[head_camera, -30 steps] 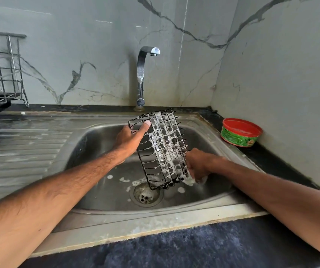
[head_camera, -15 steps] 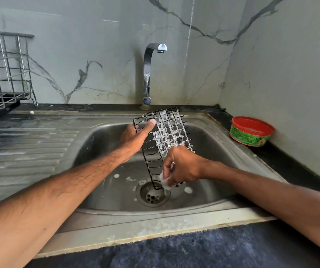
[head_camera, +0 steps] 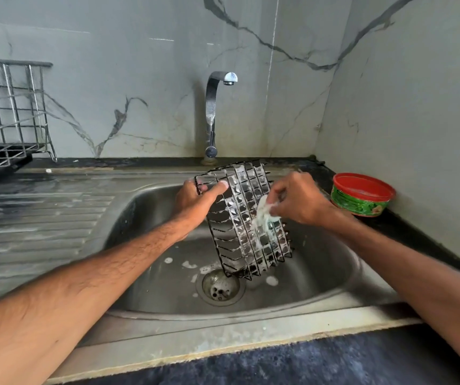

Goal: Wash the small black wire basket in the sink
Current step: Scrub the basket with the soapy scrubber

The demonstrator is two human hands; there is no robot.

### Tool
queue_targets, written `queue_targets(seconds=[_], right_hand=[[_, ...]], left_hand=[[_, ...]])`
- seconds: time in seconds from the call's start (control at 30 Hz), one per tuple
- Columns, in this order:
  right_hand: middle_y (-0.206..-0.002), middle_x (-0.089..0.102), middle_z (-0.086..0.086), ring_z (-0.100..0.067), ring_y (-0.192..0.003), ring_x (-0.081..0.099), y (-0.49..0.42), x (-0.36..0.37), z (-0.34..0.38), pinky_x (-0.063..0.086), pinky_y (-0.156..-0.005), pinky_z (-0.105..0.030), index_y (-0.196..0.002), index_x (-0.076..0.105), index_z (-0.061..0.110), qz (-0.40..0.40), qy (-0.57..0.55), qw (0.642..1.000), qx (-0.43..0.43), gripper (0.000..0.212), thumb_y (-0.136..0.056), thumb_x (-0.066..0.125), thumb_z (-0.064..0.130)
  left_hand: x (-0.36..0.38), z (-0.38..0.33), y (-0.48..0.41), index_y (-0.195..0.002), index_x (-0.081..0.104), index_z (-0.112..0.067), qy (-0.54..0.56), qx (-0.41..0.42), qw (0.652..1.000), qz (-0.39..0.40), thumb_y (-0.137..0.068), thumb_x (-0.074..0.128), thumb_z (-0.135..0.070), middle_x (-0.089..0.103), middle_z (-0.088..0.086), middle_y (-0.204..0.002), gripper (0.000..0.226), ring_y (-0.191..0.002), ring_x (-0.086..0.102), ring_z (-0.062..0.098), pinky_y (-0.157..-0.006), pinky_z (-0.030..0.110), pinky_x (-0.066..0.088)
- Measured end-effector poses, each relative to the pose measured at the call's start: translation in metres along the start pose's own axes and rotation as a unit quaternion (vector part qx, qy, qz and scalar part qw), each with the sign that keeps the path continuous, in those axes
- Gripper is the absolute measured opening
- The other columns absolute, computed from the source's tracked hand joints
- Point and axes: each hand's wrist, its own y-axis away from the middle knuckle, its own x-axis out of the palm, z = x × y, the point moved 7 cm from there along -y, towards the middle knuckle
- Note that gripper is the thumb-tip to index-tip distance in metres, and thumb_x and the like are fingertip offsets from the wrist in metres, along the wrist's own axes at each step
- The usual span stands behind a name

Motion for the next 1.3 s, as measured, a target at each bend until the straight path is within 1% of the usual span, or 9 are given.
queue_targets(seconds=[0.13, 0.3, 0.43, 0.63, 0.77, 0.83, 0.97, 1.1, 1.3], right_hand=[[-0.084, 0.073, 0.006, -0.009, -0.069, 0.070, 0.005, -0.028, 0.000, 0.062, -0.062, -0.027, -0.088, 0.076, 0.017, -0.108, -0.056, 0.993, -0.003, 0.020, -0.077, 0.083, 0.003], [-0.095, 0.072, 0.010, -0.005, -0.081, 0.070, 0.007, -0.047, 0.007, 0.061, -0.071, -0.024, -0.100, 0.074, 0.021, -0.195, -0.123, 0.973, -0.013, 0.026, -0.078, 0.081, 0.009], [-0.105, 0.069, 0.011, -0.006, -0.092, 0.070, 0.005, -0.042, 0.000, 0.061, -0.084, -0.030, -0.116, 0.068, 0.022, -0.177, -0.183, 0.966, 0.037, 0.036, -0.082, 0.078, 0.013], [-0.088, 0.076, 0.003, -0.011, -0.065, 0.073, 0.006, -0.039, 0.007, 0.061, -0.064, -0.025, -0.102, 0.075, 0.018, -0.116, -0.167, 0.977, 0.061, 0.016, -0.088, 0.070, 0.011], [-0.081, 0.078, 0.002, -0.018, -0.060, 0.074, 0.004, -0.027, 0.005, 0.062, -0.069, -0.034, -0.096, 0.078, 0.017, -0.080, -0.213, 0.970, 0.080, 0.012, -0.088, 0.071, 0.011], [-0.083, 0.078, 0.000, -0.018, -0.063, 0.074, 0.002, -0.022, 0.000, 0.062, -0.069, -0.035, -0.094, 0.078, 0.015, -0.069, -0.250, 0.961, 0.095, 0.010, -0.089, 0.072, 0.010], [-0.091, 0.079, -0.007, -0.017, -0.069, 0.074, 0.002, -0.023, -0.009, 0.060, -0.061, -0.030, -0.093, 0.079, 0.007, -0.071, -0.327, 0.935, 0.121, 0.009, -0.090, 0.070, 0.006], [-0.088, 0.077, -0.012, -0.017, -0.070, 0.072, 0.005, -0.027, -0.014, 0.058, -0.057, -0.026, -0.098, 0.078, 0.003, -0.080, -0.368, 0.915, 0.146, 0.013, -0.091, 0.067, 0.004], [-0.088, 0.077, -0.014, -0.014, -0.065, 0.072, 0.008, -0.022, -0.005, 0.057, -0.056, -0.024, -0.100, 0.077, 0.001, -0.062, -0.389, 0.906, 0.152, 0.015, -0.092, 0.065, 0.003]], left_hand=[[0.003, -0.016, 0.008, -0.128, 0.056, -0.018, -0.059, 0.059, 0.996, -0.009, -0.066, 0.063, -0.078, 0.065, -0.002, -0.106, 0.086, -0.087, 0.061, 0.015, -0.074, 0.032, 0.051], [-0.001, -0.029, 0.014, -0.132, 0.053, -0.013, -0.105, 0.145, 0.984, -0.019, -0.080, 0.071, -0.060, 0.060, -0.006, -0.123, 0.072, -0.107, 0.061, 0.014, -0.093, 0.035, 0.054], [-0.002, -0.040, 0.018, -0.152, 0.039, 0.000, -0.158, 0.191, 0.968, -0.030, -0.089, 0.082, -0.026, 0.053, 0.003, -0.135, 0.081, -0.119, 0.047, 0.009, -0.104, 0.027, 0.039], [0.006, -0.039, 0.019, -0.165, 0.015, -0.003, -0.209, 0.190, 0.959, 0.008, -0.101, 0.067, -0.029, 0.022, 0.014, -0.171, 0.087, -0.155, 0.027, 0.025, -0.120, 0.028, 0.016], [0.004, -0.040, 0.015, -0.163, 0.026, -0.003, -0.275, 0.236, 0.931, -0.037, -0.098, 0.066, -0.009, 0.039, 0.021, -0.157, 0.076, -0.125, 0.058, 0.031, -0.103, 0.041, 0.056], [0.004, -0.042, 0.016, -0.163, 0.026, -0.003, -0.276, 0.245, 0.929, -0.036, -0.097, 0.064, -0.003, 0.040, 0.021, -0.156, 0.076, -0.116, 0.061, 0.026, -0.093, 0.035, 0.059], [0.013, -0.045, 0.023, -0.165, 0.015, -0.003, -0.226, 0.246, 0.942, 0.036, -0.101, 0.045, -0.022, 0.017, 0.015, -0.172, 0.073, -0.155, 0.027, 0.022, -0.127, 0.033, 0.020], [0.028, -0.043, 0.028, -0.165, -0.007, -0.005, -0.161, 0.221, 0.957, 0.096, -0.084, 0.052, -0.034, -0.008, 0.011, -0.174, 0.104, -0.160, -0.001, 0.013, -0.130, 0.037, 0.000], [0.036, -0.036, 0.028, -0.161, -0.020, -0.014, -0.172, 0.187, 0.966, 0.040, -0.050, 0.069, -0.095, -0.010, 0.011, -0.171, 0.164, -0.158, 0.005, 0.030, -0.128, 0.045, 0.011]])
